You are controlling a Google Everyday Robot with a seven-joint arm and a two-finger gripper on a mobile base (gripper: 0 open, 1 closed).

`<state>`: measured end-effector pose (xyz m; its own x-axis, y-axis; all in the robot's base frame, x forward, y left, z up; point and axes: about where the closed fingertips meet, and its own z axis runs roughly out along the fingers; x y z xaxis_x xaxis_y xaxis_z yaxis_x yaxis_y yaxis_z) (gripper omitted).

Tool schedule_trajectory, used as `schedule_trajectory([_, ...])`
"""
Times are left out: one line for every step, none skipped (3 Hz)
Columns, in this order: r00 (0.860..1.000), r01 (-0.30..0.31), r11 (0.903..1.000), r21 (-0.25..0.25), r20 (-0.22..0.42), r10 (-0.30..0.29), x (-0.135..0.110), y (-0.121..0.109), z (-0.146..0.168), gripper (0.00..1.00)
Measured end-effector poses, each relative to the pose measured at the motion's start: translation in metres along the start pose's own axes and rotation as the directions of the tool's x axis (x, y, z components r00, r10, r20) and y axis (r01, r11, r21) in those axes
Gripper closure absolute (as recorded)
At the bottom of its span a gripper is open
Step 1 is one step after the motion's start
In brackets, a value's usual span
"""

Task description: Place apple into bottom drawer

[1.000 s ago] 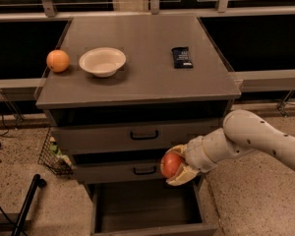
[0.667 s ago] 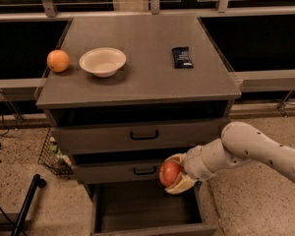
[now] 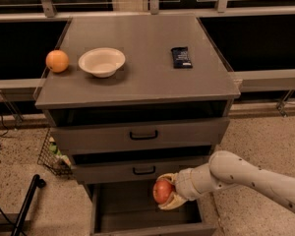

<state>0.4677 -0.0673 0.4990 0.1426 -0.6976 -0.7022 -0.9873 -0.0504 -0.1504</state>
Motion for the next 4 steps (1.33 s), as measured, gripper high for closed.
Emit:
schedule_trajectory([1.000, -0.007, 0.9999, -0.008, -0.010, 0.007, 0.041, 0.009, 0.054, 1.00])
schedule_trajectory([1.000, -0.006, 0.9997, -0.024, 0.002, 0.006, 0.046, 0.012, 0.065, 1.00])
schedule_trajectory([1.000, -0.002, 0.9994, -0.033, 0.021, 0.003, 0.063, 0.013, 0.086, 1.00])
schedule_trajectory([0.999, 0.008, 0.9996, -0.028, 0.038, -0.007, 0.086, 0.012, 0.115, 1.00])
